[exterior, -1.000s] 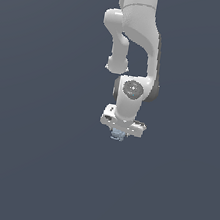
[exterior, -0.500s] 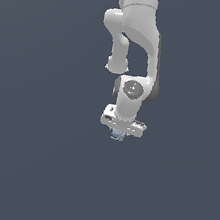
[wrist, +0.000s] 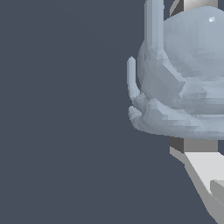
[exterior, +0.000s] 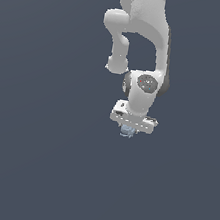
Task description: Pick up the object and move it to a goal position.
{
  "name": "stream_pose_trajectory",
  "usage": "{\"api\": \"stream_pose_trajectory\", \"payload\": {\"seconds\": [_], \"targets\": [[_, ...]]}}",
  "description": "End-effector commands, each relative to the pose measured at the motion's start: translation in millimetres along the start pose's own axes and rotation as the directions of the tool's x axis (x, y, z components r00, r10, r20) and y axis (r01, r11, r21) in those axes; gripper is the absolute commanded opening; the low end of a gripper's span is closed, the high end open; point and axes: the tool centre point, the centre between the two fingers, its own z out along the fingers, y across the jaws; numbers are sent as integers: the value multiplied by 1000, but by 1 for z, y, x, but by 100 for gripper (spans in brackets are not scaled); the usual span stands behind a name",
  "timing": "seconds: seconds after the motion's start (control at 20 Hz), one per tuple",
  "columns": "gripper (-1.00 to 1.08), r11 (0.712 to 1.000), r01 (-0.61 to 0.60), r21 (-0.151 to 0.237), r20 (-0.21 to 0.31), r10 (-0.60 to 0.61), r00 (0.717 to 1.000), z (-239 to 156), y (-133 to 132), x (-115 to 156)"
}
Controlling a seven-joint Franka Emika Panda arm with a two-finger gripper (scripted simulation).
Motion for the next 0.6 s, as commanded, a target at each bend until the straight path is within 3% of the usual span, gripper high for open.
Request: {"api": "stream_pose_trajectory", "payload": {"seconds": [0.0,0.25,0.55], "targets": [[-100,1000,1,0,-1,-1,1000,-11,-19,-12],[-100,1000,1,0,-1,-1,1000,-31,-52,-32],[-100,1000,1,0,-1,-1,1000,-42,-72,-42]]}}
